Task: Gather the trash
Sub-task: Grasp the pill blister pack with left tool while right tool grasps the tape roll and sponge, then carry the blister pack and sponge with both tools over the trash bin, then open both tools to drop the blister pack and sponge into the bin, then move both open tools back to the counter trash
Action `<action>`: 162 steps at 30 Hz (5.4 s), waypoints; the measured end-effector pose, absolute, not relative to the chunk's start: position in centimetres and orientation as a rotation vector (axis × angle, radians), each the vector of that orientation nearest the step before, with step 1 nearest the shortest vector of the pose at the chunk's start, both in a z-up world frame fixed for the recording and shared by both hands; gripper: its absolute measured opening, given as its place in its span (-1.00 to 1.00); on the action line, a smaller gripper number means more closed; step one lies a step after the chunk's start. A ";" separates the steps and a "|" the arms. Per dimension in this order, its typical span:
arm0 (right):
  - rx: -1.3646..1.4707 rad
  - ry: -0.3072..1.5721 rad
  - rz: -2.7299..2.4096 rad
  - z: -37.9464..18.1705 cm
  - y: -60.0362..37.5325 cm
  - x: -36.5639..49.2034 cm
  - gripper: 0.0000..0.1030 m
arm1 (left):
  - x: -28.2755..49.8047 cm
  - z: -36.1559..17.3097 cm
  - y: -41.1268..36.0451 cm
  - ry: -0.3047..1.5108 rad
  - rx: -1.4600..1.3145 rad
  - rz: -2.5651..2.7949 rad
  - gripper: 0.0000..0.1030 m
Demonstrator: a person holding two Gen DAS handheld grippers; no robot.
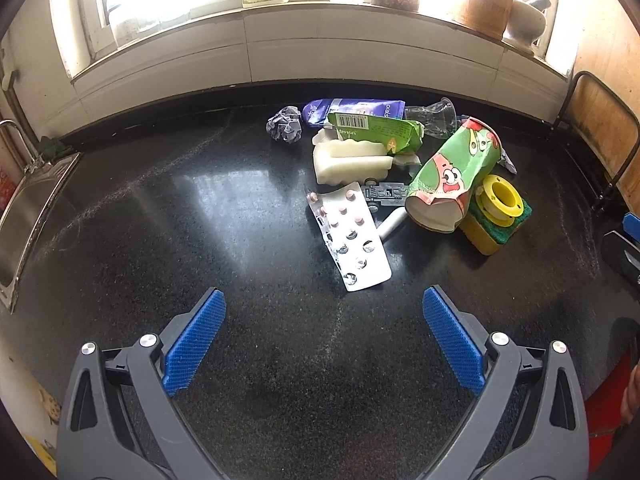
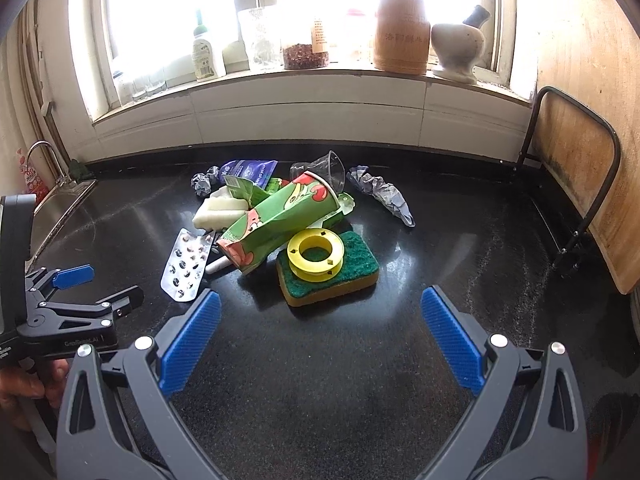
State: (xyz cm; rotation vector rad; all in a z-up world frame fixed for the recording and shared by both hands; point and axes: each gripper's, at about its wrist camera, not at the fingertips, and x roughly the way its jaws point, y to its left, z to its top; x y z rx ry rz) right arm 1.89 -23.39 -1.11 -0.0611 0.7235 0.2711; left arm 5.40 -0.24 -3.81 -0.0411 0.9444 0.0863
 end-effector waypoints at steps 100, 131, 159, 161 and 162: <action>-0.659 1.151 1.462 -24.2 36.2 -24.8 0.09 | -36.7 -27.3 38.7 1.059 -0.671 0.769 -0.94; -0.306 0.736 0.948 -3.8 8.8 -13.9 0.84 | -25.9 -7.8 27.0 0.842 -0.352 0.614 0.66; -0.019 0.722 0.324 -2.6 -28.5 -0.9 0.84 | 0.3 -4.9 -3.5 0.832 0.096 -0.112 0.71; -0.028 0.740 0.325 -3.2 -28.9 0.8 0.84 | 1.9 -5.6 -3.9 0.843 0.120 -0.118 0.70; -0.034 0.744 0.331 -3.4 -29.0 1.6 0.84 | 2.8 -6.0 -4.2 0.849 0.126 -0.127 0.70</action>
